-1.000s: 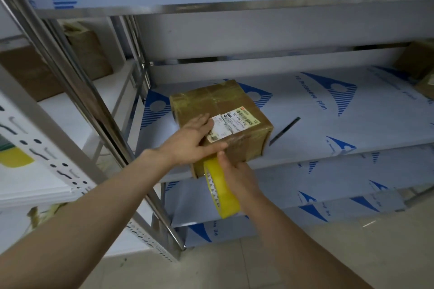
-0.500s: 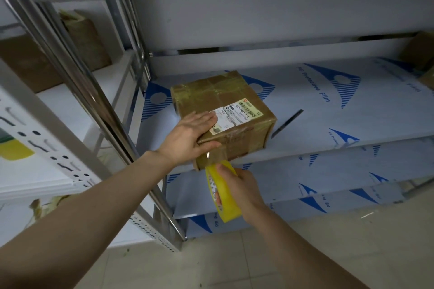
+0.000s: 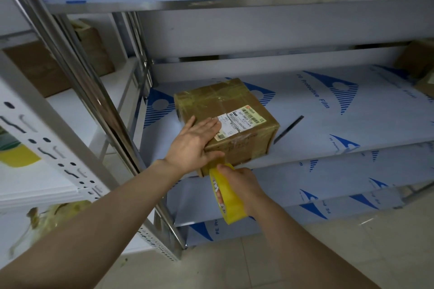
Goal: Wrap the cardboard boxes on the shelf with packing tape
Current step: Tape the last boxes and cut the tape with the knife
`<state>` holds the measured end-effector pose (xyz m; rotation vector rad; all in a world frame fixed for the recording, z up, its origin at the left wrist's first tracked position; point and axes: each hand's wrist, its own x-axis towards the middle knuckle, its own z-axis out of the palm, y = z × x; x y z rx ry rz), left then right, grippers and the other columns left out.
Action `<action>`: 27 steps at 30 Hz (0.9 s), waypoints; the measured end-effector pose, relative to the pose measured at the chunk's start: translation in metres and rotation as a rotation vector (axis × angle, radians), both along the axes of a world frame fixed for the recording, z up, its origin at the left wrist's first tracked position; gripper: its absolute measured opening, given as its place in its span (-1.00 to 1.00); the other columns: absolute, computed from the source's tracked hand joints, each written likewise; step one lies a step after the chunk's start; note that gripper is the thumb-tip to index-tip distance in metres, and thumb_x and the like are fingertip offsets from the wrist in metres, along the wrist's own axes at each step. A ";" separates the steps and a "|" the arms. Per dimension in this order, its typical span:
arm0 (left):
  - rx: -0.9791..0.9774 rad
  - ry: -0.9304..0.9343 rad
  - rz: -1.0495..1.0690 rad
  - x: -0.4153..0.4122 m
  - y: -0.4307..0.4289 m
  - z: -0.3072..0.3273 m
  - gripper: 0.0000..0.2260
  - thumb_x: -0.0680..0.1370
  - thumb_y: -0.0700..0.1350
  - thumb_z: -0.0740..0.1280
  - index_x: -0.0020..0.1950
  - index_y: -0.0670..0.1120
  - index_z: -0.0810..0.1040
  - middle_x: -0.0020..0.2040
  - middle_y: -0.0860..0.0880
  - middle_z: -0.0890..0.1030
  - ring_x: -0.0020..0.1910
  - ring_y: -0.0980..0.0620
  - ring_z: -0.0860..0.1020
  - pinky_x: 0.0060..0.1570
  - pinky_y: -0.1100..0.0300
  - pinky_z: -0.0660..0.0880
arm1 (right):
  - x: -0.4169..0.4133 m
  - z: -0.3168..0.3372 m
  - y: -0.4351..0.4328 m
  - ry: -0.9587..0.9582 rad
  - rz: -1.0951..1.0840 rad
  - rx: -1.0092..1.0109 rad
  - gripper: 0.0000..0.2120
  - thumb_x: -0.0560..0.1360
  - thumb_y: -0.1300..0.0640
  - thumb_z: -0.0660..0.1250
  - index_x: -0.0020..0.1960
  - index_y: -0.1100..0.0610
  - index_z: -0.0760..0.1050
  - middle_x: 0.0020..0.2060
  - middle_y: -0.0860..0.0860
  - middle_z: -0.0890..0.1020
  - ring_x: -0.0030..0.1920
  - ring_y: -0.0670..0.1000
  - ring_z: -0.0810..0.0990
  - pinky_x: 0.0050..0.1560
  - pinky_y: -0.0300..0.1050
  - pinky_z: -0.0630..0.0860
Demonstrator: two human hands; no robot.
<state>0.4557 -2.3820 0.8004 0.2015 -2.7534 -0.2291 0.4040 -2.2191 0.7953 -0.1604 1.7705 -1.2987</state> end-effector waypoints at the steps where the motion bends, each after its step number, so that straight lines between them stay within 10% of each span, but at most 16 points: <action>1: 0.019 0.015 -0.004 0.000 0.001 0.000 -0.29 0.41 0.26 0.24 0.42 -0.18 0.39 0.40 -0.14 0.42 0.43 -0.11 0.34 0.42 -0.04 -0.06 | -0.001 0.001 0.001 -0.003 -0.001 -0.011 -0.76 0.55 -0.01 0.30 -0.12 0.15 0.40 -0.42 0.06 0.52 -0.54 -0.07 0.48 -0.61 -0.37 0.38; 5: 0.063 -0.015 -0.013 -0.001 0.002 0.005 -0.27 0.41 0.22 0.25 0.49 -0.13 0.27 0.49 -0.08 0.28 0.50 -0.03 0.20 0.43 0.09 -0.25 | 0.004 0.010 0.003 -0.066 -0.042 -0.040 -0.77 0.56 0.03 0.30 -0.13 0.14 0.33 -0.41 0.04 0.48 -0.46 -0.05 0.47 -0.54 -0.31 0.42; 11: 0.083 -0.025 0.040 0.002 0.007 0.008 -0.35 0.50 0.07 0.38 0.51 -0.10 0.24 0.51 -0.05 0.25 0.52 0.02 0.15 0.42 0.17 -0.29 | 0.005 0.002 -0.003 -0.098 -0.020 -0.004 -0.36 0.24 -0.16 0.41 0.25 0.11 0.47 0.06 0.16 0.62 0.03 0.18 0.61 0.13 0.15 0.55; 17: 0.194 -0.059 0.343 0.008 0.027 0.012 -0.08 0.37 0.16 0.45 0.57 -0.06 0.02 0.57 -0.10 -0.01 0.54 -0.11 -0.07 0.46 -0.02 -0.22 | -0.005 0.001 0.009 -0.076 0.058 0.044 -0.52 0.47 0.01 0.40 0.32 0.15 0.42 0.11 0.16 0.60 0.07 0.15 0.61 0.10 0.06 0.57; 22: 0.919 0.146 1.062 0.019 0.072 0.003 -0.10 0.27 0.17 0.56 0.43 -0.18 0.20 0.35 -0.18 0.29 0.36 -0.15 0.28 0.32 0.04 0.28 | -0.026 0.009 0.015 0.181 0.321 0.158 -0.80 0.52 -0.09 0.31 -0.04 0.04 0.49 -0.20 0.00 0.58 -0.22 -0.03 0.53 -0.29 -0.17 0.35; 25: 1.863 0.177 0.979 0.010 0.093 -0.001 -0.44 0.44 0.03 0.48 0.29 -0.28 0.44 0.12 -0.22 0.58 0.06 -0.19 0.58 0.08 -0.04 0.54 | -0.034 0.006 0.017 0.290 0.478 0.127 -0.70 0.52 -0.13 0.32 -0.17 0.10 0.52 -0.27 0.05 0.59 -0.30 -0.02 0.52 -0.37 -0.18 0.33; 27: 1.998 0.124 0.932 0.005 0.107 0.002 -0.57 0.52 -0.01 0.39 0.27 -0.26 0.50 0.00 -0.25 0.64 -0.15 -0.17 0.66 -0.16 -0.05 0.62 | -0.041 0.009 0.022 0.312 0.519 0.077 -0.66 0.50 -0.13 0.34 -0.22 0.15 0.53 -0.33 0.06 0.59 -0.38 -0.03 0.54 -0.44 -0.22 0.40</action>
